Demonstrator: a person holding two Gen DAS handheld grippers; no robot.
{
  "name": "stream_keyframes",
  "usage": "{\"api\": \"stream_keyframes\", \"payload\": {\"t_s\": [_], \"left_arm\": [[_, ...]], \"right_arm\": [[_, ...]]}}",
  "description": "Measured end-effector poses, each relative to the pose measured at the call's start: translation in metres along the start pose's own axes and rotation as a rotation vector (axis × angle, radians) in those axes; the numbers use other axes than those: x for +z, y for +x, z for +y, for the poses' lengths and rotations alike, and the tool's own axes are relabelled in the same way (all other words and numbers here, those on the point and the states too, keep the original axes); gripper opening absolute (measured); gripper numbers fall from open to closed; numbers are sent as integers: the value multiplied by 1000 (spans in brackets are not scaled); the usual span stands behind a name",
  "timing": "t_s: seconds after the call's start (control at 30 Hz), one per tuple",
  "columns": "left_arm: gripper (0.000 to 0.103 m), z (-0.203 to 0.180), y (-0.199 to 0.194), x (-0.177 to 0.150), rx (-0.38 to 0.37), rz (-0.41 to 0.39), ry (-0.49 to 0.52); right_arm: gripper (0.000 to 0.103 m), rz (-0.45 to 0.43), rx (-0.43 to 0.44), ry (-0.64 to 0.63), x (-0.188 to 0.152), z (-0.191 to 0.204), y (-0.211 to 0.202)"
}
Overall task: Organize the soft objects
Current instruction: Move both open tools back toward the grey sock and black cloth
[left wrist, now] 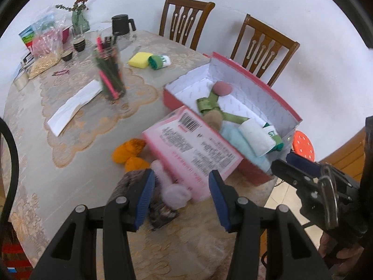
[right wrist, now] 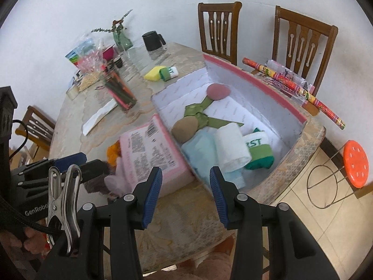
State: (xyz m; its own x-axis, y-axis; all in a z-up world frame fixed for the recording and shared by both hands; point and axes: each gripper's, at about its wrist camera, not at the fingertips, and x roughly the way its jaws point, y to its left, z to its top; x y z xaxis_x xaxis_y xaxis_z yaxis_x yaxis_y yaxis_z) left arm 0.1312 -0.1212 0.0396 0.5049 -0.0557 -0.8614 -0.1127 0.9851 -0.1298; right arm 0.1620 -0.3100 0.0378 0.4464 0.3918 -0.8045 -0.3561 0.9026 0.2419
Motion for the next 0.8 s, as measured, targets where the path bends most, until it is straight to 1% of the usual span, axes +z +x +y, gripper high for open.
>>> {"api": "stream_keyframes", "payload": {"t_s": [0.07, 0.2, 0.3, 0.43, 0.5, 0.57, 0.73, 0.8], "left_arm": [[51, 9, -2, -6, 24, 5, -3], [51, 25, -4, -13, 44, 13, -5], [51, 37, -5, -19, 62, 23, 20], [51, 49, -2, -24, 64, 49, 55], [51, 53, -2, -24, 50, 55, 81], [51, 55, -3, -24, 37, 48, 103], [51, 58, 14, -30, -35, 106, 84], [51, 55, 21, -33, -41, 114, 95]], "right_arm": [[44, 4, -2, -8, -5, 8, 0], [44, 22, 22, -1, -15, 21, 1], [44, 36, 44, -4, -23, 34, 0], [44, 76, 54, 4, -33, 51, -3], [44, 94, 69, 13, -37, 57, -7], [44, 100, 74, -10, -41, 65, -10], [44, 124, 83, -14, -52, 75, -4], [44, 131, 82, -9, -55, 77, -2]]}}
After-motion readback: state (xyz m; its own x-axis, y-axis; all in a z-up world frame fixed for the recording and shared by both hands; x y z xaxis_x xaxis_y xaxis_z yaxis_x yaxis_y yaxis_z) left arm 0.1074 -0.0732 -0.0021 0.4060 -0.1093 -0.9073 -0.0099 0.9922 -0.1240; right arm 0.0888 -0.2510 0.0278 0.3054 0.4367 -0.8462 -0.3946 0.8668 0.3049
